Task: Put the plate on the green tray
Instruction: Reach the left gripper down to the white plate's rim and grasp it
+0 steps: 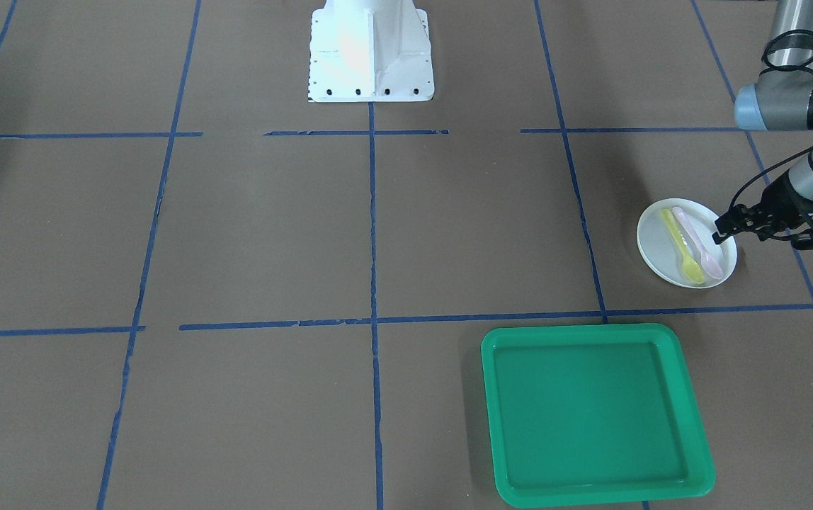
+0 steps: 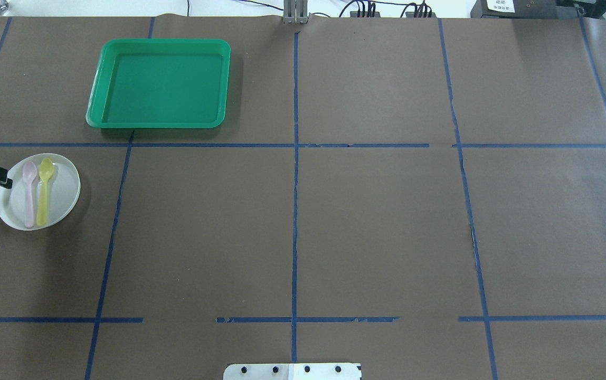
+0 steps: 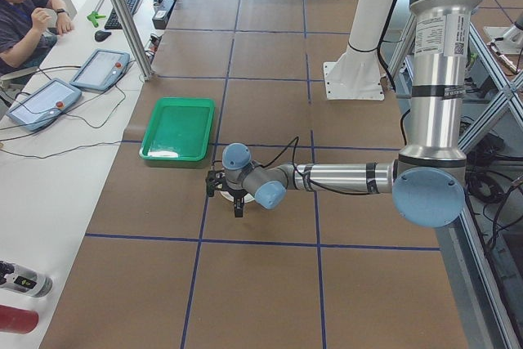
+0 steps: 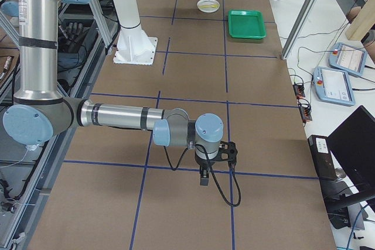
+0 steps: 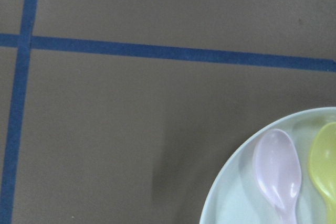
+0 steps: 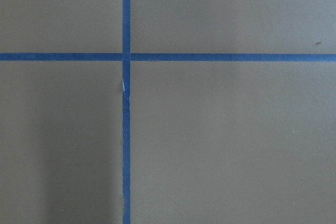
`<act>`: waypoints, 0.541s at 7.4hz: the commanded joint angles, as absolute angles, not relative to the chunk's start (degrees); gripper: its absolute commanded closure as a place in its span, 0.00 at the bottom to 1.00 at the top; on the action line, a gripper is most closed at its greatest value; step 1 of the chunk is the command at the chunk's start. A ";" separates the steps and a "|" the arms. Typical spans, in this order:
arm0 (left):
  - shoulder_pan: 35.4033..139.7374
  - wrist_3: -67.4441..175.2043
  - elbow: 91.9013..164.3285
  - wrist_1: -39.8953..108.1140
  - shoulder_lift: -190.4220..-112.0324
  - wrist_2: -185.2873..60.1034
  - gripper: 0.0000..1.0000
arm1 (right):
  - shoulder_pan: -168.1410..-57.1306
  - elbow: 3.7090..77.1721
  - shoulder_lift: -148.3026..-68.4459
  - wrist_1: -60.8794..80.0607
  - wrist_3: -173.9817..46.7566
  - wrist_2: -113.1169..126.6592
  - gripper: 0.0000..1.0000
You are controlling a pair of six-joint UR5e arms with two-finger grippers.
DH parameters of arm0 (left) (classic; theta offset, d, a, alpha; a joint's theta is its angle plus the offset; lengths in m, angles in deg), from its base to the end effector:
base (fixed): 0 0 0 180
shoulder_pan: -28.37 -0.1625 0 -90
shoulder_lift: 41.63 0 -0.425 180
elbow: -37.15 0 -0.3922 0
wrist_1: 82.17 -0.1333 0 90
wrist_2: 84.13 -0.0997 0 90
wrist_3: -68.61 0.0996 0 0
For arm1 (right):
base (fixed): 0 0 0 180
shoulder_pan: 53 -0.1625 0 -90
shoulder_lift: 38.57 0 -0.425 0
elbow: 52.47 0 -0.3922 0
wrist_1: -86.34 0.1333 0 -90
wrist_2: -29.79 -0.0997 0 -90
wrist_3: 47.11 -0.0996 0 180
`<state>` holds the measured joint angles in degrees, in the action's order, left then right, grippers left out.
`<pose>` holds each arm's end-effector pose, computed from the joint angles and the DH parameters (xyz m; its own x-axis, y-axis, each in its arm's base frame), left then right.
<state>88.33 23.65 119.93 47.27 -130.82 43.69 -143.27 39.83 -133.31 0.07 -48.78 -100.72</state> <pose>0.1920 -0.4763 0.6574 0.6726 -0.0465 -0.7386 0.0678 0.9977 -0.0010 0.0708 -0.4578 0.6762 0.7599 0.0181 0.6498 -0.0269 0.9996 0.0036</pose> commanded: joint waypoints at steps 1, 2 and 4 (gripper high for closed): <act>87.17 23.87 119.85 47.38 -130.93 43.67 0.31 | -143.27 39.82 -133.31 0.12 -48.78 -100.72 0.00; 87.17 24.14 119.94 47.38 -130.93 43.67 0.53 | -143.27 39.82 -133.31 0.03 -48.78 -100.72 0.00; 87.26 24.40 120.03 47.47 -130.76 43.67 0.92 | -143.27 39.91 -133.31 0.12 -48.78 -100.72 0.00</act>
